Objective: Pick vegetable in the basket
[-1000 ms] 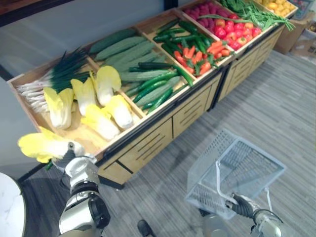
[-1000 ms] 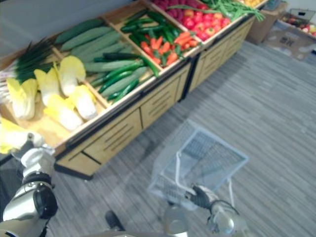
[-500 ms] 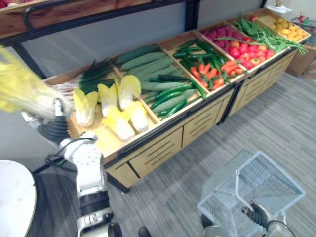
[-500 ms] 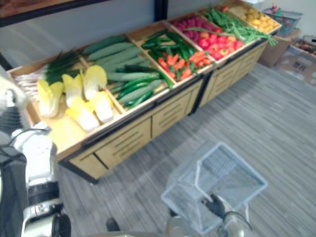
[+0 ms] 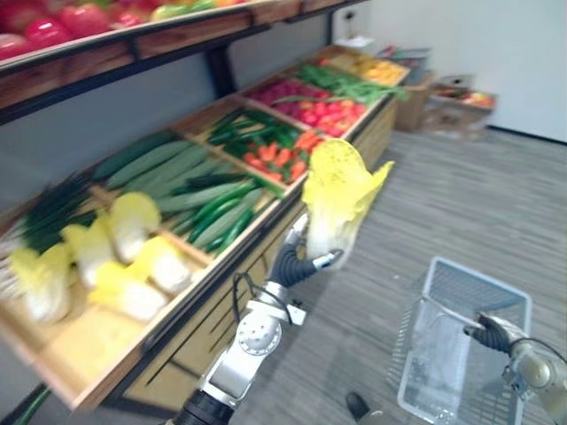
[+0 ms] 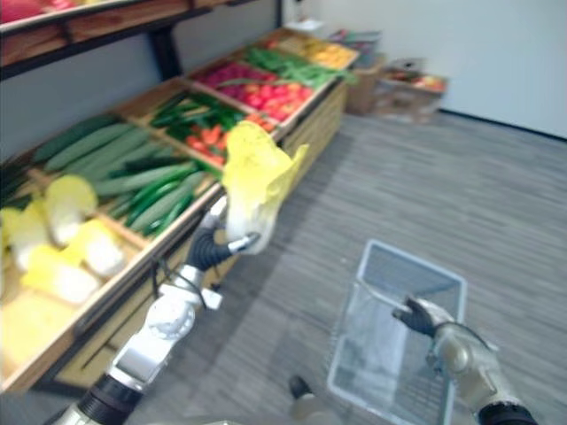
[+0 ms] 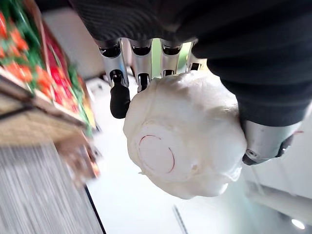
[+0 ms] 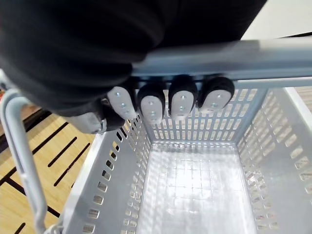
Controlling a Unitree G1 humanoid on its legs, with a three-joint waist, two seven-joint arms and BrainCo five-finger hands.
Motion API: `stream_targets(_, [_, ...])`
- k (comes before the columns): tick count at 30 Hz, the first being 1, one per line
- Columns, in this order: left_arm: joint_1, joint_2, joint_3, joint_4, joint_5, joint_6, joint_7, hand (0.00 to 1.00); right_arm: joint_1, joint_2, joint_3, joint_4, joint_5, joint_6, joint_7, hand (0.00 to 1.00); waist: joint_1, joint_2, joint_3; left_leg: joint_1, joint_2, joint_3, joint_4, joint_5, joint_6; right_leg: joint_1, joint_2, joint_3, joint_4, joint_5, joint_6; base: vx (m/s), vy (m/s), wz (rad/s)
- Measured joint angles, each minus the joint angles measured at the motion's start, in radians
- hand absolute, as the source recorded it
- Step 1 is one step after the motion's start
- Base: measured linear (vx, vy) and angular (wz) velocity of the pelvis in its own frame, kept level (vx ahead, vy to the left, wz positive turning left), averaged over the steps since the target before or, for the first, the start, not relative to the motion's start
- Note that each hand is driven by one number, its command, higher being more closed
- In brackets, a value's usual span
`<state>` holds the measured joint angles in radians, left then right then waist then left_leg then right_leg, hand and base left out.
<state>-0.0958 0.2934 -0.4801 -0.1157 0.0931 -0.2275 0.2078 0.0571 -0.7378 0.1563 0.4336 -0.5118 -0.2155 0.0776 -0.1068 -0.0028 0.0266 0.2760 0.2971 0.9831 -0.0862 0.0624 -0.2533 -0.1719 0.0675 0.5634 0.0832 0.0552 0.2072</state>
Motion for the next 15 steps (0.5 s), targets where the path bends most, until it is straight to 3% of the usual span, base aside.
stream_targets(2, [-0.034,0.024,-0.062,-0.004,-0.025,-0.005,-0.036,1.0,-0.014,-0.015,0.053,-0.061,0.001,0.0,0.007,1.0,-0.001,0.003,-0.006,0.022,0.03,0.052,0.051,-0.03,-0.018,-0.003,0.018,0.011,0.008,0.012,-0.005,0.05,-0.018,-0.87])
stream_targets(7, [-0.154,0.061,-0.226,-0.033,-0.102,-0.043,-0.159,1.0,-0.149,-0.087,0.236,-0.158,0.001,-0.038,0.042,1.0,-0.014,0.005,-0.007,0.043,0.111,0.133,0.196,-0.095,-0.024,-0.012,0.073,0.043,0.025,0.038,-0.033,0.01,0.025,-0.45])
stream_targets(11, [-0.195,0.068,-0.312,-0.046,-0.195,-0.054,-0.231,1.0,-0.209,-0.122,0.304,-0.187,0.006,-0.068,0.074,1.0,-0.017,0.012,-0.009,0.042,0.143,0.153,0.265,-0.131,-0.024,-0.011,0.077,0.051,0.026,0.039,-0.033,-0.08,0.053,-0.1])
stream_targets(15, [-0.218,0.128,-0.414,-0.088,-0.253,-0.056,-0.305,1.0,-0.238,-0.196,0.33,-0.188,0.036,-0.095,0.092,1.0,-0.017,0.015,-0.006,0.033,0.159,0.158,0.329,-0.178,-0.025,-0.01,0.069,0.061,0.026,0.038,-0.032,-0.11,0.067,-0.05])
